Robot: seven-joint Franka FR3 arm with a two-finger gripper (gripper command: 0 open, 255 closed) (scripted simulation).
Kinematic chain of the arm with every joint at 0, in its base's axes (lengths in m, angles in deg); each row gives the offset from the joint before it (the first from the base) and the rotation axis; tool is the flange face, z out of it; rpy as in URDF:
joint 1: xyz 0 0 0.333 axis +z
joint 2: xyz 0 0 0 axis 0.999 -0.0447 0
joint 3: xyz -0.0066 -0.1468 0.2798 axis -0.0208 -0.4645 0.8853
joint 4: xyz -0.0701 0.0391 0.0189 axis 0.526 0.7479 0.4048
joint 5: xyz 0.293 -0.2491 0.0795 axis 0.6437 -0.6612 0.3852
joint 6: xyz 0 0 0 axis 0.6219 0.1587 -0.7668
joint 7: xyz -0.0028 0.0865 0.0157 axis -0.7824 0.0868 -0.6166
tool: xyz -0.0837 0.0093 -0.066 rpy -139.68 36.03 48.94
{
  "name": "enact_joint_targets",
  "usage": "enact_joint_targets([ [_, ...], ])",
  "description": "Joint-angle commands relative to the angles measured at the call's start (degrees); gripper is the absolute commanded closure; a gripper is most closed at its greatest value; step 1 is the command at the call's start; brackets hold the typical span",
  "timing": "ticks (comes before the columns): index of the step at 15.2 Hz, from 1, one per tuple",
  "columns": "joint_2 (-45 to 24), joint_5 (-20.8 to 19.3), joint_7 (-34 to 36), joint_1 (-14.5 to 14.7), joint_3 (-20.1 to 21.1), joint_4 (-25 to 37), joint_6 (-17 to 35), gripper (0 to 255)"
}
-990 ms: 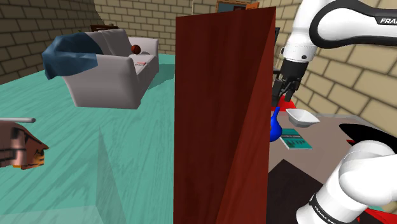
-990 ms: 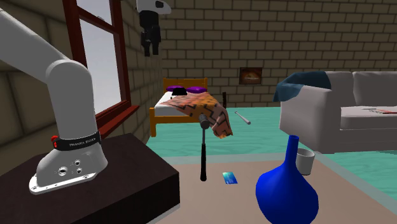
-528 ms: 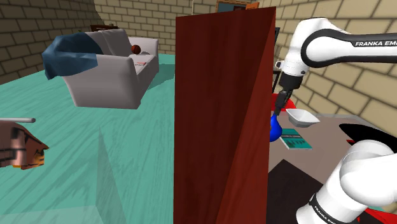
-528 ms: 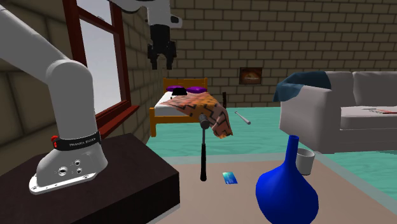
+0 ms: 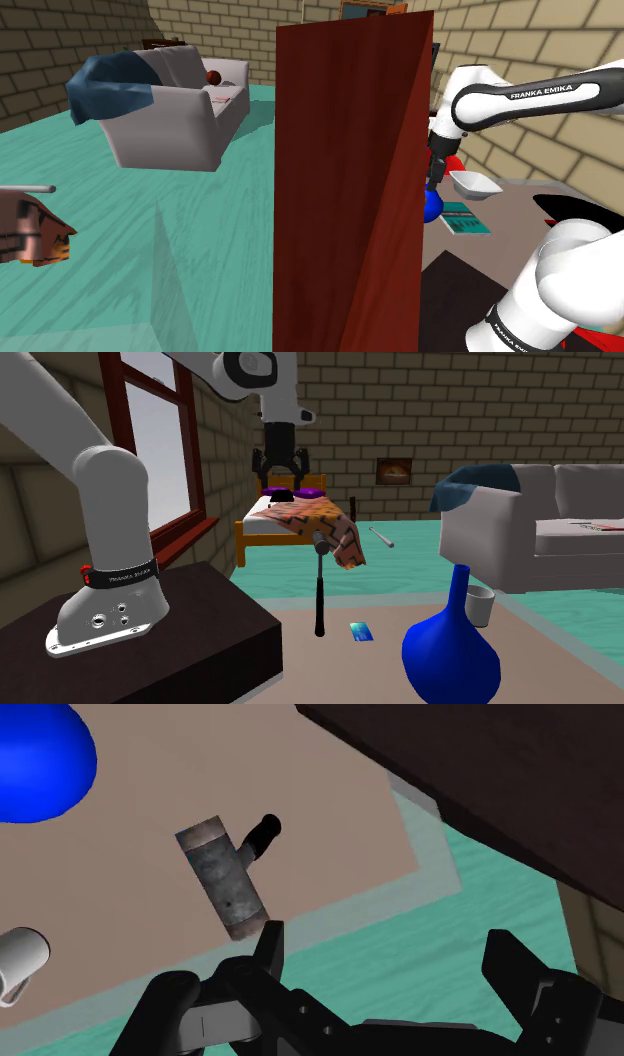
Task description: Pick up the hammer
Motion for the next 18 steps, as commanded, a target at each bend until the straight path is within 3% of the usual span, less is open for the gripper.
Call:
enact_joint_targets([
  [1,-4.47,-0.8,-6.47,1.2,-3.54,0.7,4.18,0],
  [5,-13.78,0.2,-18.93,4.6,-9.82,3.19,11.33,0],
  [10,-26.33,6.59,-35.44,9.16,-15.95,7.78,18.49,0],
  [18,-31.74,10.66,-38.56,9.76,-16.8,5.74,25.03,0],
])
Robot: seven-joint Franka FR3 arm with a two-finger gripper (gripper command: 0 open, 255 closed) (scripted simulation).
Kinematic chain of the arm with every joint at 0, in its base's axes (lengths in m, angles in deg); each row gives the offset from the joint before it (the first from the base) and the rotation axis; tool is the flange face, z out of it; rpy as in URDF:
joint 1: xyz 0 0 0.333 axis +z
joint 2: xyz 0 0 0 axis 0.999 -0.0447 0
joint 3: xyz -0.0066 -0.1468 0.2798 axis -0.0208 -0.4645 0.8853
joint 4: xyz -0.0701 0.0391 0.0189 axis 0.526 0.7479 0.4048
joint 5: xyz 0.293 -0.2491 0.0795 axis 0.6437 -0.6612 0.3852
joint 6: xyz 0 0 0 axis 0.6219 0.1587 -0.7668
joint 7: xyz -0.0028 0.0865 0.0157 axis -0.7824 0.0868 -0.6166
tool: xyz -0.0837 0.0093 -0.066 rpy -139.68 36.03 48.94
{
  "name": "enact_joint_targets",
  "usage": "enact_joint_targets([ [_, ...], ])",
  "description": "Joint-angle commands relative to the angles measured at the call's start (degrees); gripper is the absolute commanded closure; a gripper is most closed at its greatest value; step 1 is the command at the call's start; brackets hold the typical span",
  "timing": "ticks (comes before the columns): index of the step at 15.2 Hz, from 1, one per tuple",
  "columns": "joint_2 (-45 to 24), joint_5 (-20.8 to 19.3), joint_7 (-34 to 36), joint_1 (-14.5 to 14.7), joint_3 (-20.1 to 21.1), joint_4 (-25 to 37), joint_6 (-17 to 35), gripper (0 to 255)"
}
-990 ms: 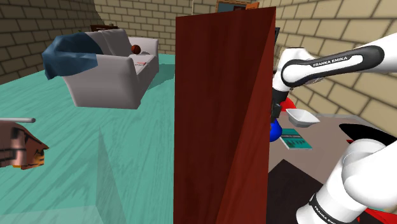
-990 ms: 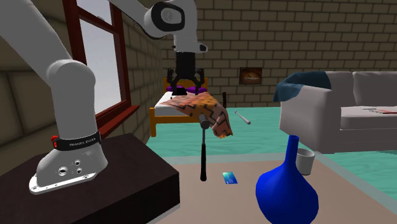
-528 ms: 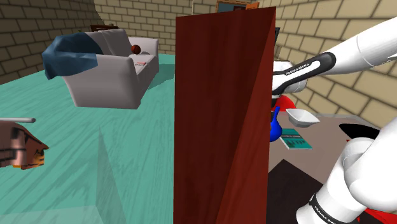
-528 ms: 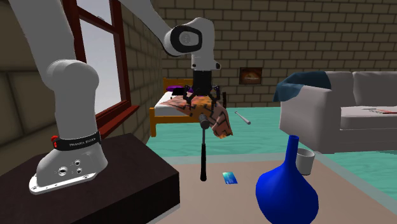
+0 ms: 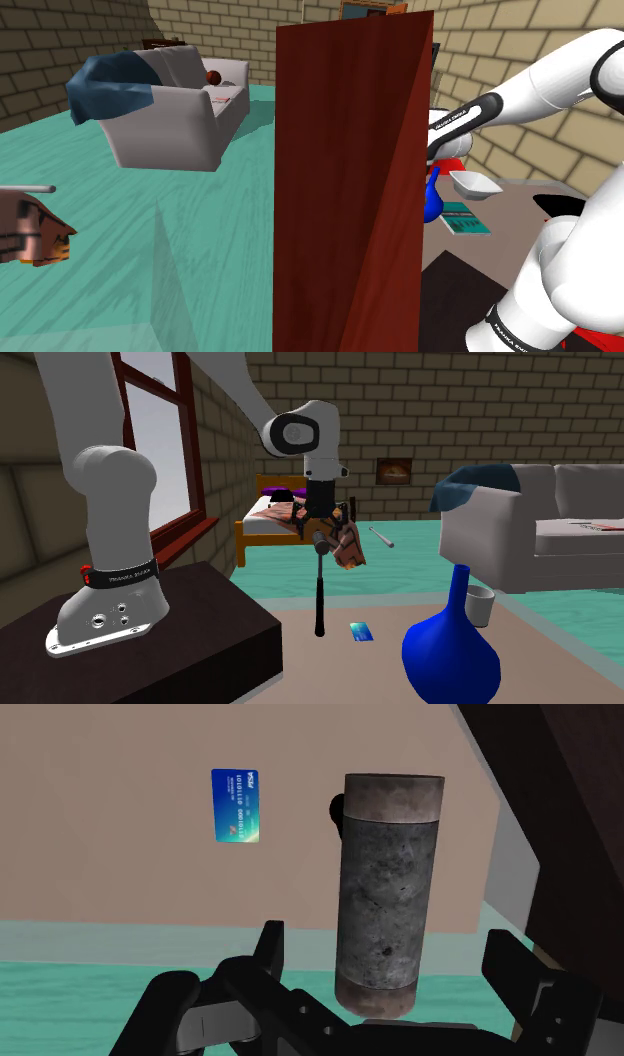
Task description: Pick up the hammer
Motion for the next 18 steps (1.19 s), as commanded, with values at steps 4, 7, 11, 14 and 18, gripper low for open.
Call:
enact_joint_targets([
  [4,-0.83,0.71,-0.42,0.15,-0.03,0.09,0.61,255],
  [7,-0.86,0.74,-0.45,0.15,-0.03,0.12,0.6,255],
  [11,-0.79,0.68,-0.49,0.11,-0.08,0.01,0.66,255],
  [14,1.48,-1.19,0.92,-0.13,0.19,0.72,-1.91,255],
  [18,4.24,-3.14,2.43,-0.48,0.72,1.86,-5.37,255],
])
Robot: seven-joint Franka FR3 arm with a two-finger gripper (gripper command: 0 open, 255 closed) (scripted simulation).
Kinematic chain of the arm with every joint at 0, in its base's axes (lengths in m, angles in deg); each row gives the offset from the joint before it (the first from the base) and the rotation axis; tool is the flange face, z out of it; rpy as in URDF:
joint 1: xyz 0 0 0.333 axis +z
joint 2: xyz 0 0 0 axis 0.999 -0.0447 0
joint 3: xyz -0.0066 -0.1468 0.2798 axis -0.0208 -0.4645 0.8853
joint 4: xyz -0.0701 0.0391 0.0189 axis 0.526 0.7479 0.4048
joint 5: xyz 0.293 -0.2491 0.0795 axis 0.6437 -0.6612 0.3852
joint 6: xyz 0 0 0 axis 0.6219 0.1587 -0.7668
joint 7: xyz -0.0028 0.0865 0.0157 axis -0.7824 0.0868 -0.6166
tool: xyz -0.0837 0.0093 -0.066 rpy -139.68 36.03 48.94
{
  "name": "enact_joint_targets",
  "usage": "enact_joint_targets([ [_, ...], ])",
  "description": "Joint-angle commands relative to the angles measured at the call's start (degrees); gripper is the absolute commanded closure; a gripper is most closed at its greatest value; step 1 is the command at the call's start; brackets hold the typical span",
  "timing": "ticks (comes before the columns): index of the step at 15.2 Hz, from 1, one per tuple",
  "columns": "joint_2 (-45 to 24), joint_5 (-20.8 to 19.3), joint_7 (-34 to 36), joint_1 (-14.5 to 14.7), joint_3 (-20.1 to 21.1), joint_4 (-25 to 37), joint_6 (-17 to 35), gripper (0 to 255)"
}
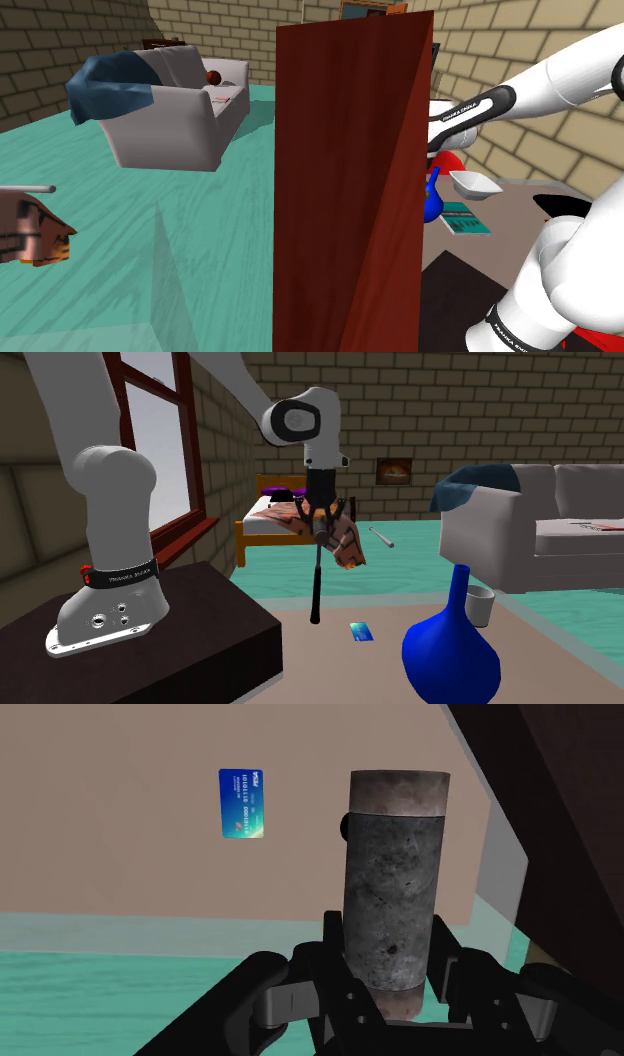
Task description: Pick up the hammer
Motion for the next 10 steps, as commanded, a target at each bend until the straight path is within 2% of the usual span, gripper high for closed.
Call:
enact_joint_targets([
  [1,1.21,-0.78,0.72,-0.11,0.34,0.69,-1.73,255],
  [8,5.14,-2.86,2.47,-0.62,1.53,3.26,-7.76,255],
  [10,5.22,-2.89,2.5,-0.64,1.56,3.32,-7.89,255],
])
